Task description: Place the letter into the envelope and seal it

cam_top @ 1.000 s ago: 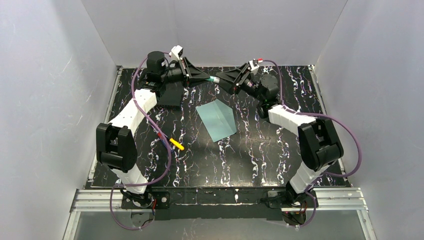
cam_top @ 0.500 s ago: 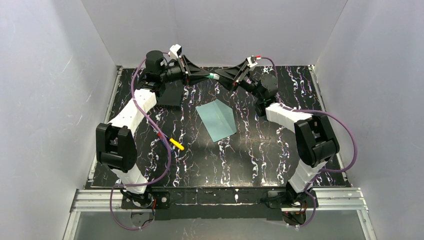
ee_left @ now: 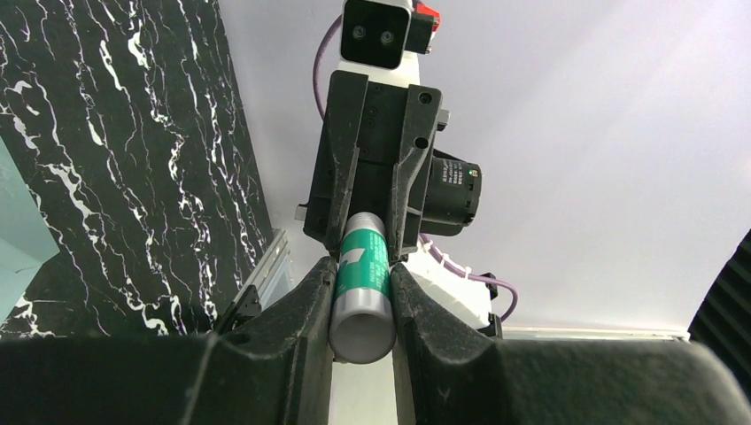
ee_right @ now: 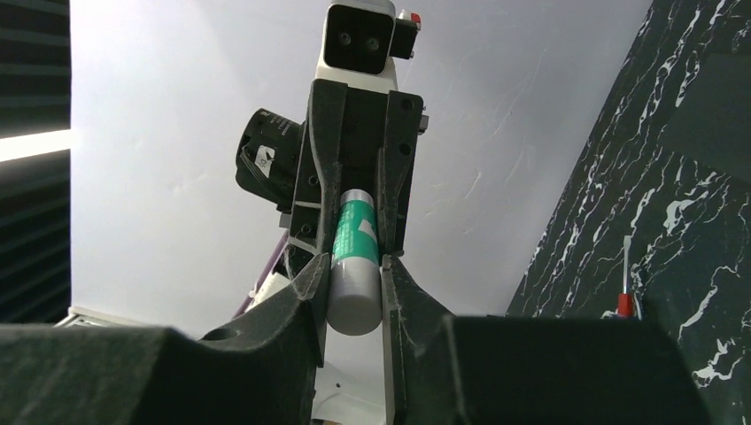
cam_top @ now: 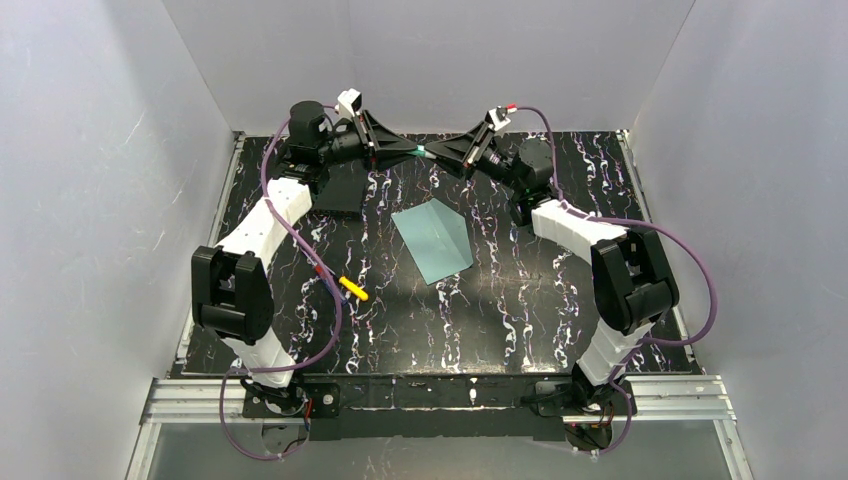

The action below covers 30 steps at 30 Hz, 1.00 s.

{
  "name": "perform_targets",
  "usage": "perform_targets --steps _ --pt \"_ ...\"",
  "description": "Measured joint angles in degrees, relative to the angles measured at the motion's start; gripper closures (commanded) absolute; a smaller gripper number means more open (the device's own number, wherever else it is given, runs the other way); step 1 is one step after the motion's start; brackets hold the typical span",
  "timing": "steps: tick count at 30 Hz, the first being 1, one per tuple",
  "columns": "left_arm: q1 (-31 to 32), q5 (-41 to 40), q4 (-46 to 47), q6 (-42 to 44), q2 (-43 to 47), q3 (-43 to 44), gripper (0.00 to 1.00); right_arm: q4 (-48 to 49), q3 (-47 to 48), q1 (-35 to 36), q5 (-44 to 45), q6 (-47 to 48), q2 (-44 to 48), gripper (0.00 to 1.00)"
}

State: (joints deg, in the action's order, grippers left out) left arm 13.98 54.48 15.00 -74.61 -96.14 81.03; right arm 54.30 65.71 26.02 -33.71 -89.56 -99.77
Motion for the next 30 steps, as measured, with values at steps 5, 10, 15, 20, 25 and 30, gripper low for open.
perform_targets --steps 5,10,15,20,25,30 --pt "-0.55 0.28 0.04 0.0 -0.02 -0.66 1.0 -2.12 0.85 -0.15 -1.38 3.17 0.0 0.99" --pt "-1.42 2.51 0.07 0.85 -0.13 -1.84 1.0 -3.32 0.83 -0.85 -4.44 4.61 0.0 0.99" --pt "-1.84 5.53 1.68 1.31 -0.13 -3.06 1.0 -1.44 0.46 -1.38 -8.35 4.83 -0.11 0.99" --pt "-2.05 6.45 4.02 0.5 -0.13 -5.27 1.0 1.27 0.07 -1.68 -10.88 4.2 -1.6 0.99" --pt "-6.69 5.35 5.95 -1.03 -0.07 -6.71 1.0 5.92 -0.83 -5.27 -14.23 2.78 -2.27 0.99" --pt "-14.73 1.79 6.54 -1.95 -0.09 -7.89 1.0 9.88 -0.83 -10.91 -17.84 3.72 -2.29 0.99"
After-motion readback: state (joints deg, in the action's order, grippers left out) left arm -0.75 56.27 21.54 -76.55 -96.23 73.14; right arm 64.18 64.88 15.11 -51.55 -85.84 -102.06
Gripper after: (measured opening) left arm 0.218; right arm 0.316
